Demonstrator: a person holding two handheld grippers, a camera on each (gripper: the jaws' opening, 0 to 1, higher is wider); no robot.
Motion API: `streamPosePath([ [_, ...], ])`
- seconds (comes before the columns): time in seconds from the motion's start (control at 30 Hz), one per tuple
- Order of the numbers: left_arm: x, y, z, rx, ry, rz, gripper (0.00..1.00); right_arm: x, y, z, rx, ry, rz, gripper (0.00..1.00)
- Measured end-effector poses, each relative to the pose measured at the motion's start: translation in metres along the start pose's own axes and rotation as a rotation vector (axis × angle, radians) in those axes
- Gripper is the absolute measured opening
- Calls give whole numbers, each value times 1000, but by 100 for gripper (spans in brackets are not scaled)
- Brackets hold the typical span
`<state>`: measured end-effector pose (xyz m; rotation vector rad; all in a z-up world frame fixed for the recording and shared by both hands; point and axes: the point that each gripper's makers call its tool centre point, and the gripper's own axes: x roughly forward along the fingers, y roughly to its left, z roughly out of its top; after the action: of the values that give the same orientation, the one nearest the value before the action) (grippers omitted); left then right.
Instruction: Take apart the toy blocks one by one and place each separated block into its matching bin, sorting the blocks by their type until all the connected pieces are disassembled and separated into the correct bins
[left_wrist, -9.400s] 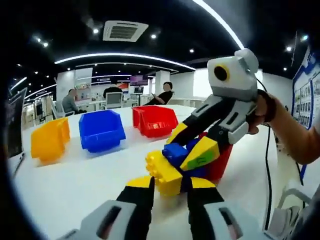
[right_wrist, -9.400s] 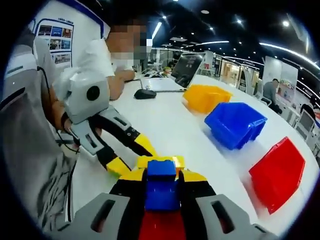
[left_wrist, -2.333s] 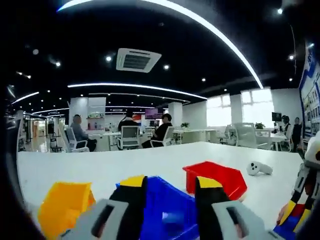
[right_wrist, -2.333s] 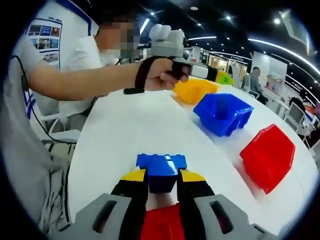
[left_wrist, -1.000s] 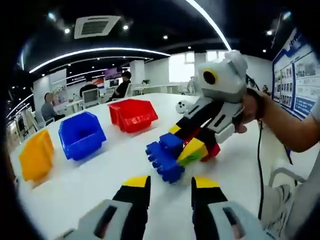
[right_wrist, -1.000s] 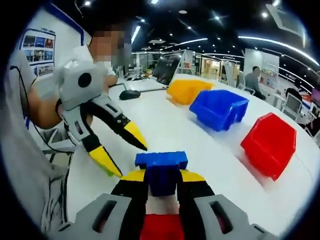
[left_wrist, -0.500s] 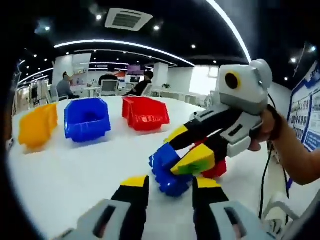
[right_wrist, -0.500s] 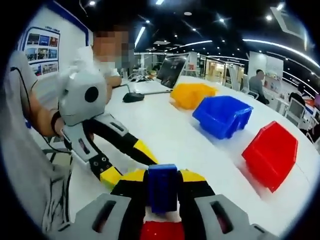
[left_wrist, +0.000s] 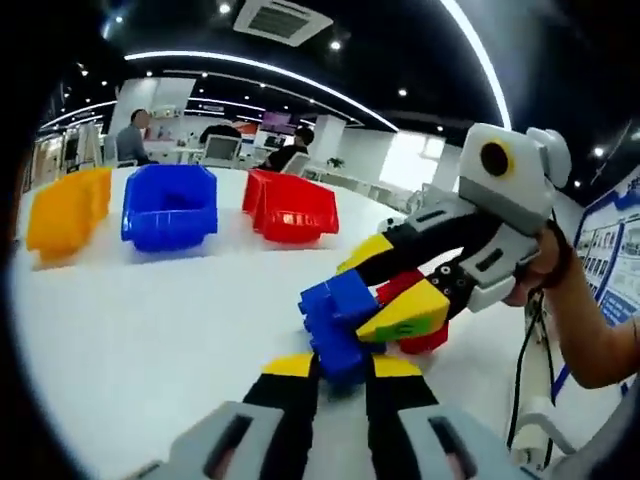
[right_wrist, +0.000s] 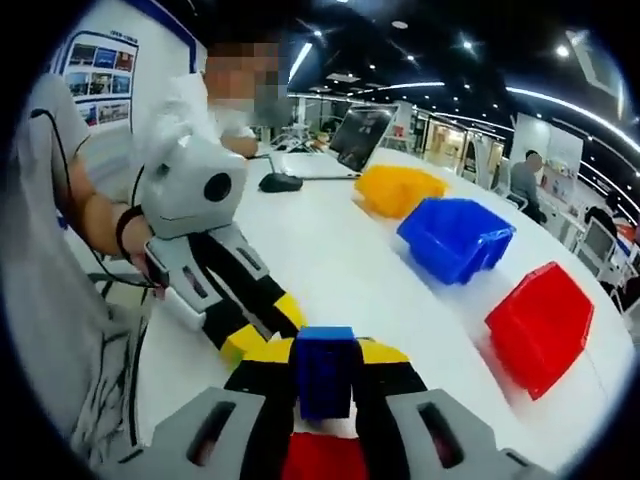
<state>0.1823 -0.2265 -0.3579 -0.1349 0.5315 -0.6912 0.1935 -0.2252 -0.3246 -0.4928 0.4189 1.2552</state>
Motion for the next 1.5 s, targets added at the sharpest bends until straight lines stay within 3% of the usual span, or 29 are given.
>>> streamPosePath([
  [0.1,-1,7,2,85,8,34,19,-4,1,-4,-25,31,17,22],
  [0.17,-5,22,6,171,12,117,19,-4,6,-8,-16,35,45,22],
  [0.27,-6,24,8,146,8,91,18,-7,4,-8,-22,30,33,22],
  [0.67,-22,46,37,224,-29,158,19,-4,0,-4,15,7,-1,23],
  [0.73,-28,47,44,223,-50,173,19,-5,-4,0,26,-26,-17,23],
  [0.83,-34,60,72,259,-110,221,19,-8,-9,12,59,-78,-23,23],
  [0.87,-34,73,88,270,-132,236,19,-9,-9,14,58,-82,-25,23],
  [0.97,-39,89,122,286,-194,278,19,-8,-10,17,48,-85,-24,23],
  [1.03,-37,102,133,291,-200,287,19,-7,-11,18,45,-86,-18,23],
  [1.1,-24,130,148,225,-204,285,19,-6,-11,16,44,-86,-16,23],
  [1.2,-8,155,161,200,-208,282,19,-6,-10,14,51,-93,-15,23],
  [1.27,1,162,171,168,-236,236,19,-8,-10,11,55,-98,-17,23],
  [1.5,20,191,181,155,-210,296,20,-19,-11,5,80,-111,-35,23],
])
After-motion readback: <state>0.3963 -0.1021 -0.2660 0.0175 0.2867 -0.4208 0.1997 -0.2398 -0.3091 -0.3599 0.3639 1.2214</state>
